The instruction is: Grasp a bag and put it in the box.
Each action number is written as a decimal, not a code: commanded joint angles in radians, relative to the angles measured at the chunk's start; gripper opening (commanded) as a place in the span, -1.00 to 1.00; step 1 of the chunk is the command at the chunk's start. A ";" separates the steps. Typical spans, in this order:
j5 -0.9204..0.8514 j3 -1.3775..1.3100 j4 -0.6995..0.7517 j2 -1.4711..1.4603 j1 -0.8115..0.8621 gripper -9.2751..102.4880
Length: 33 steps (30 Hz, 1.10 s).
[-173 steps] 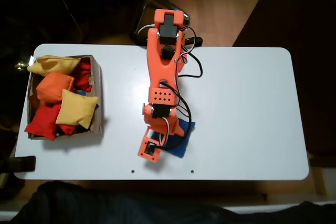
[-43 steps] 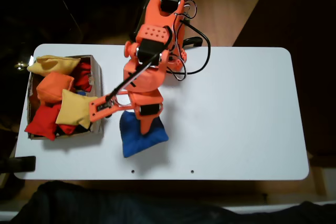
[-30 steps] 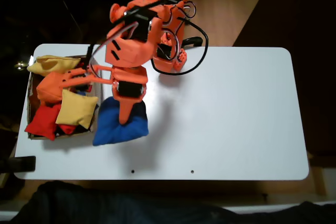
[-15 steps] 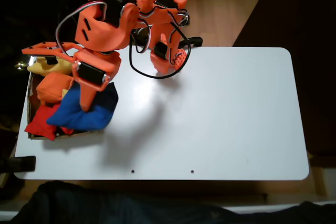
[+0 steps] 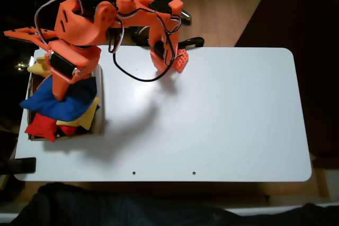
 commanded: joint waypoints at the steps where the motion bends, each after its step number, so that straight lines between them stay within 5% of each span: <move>1: 0.003 -0.091 -0.015 0.003 0.051 -0.83; 33: -0.110 -0.201 -0.040 -0.265 0.387 -0.81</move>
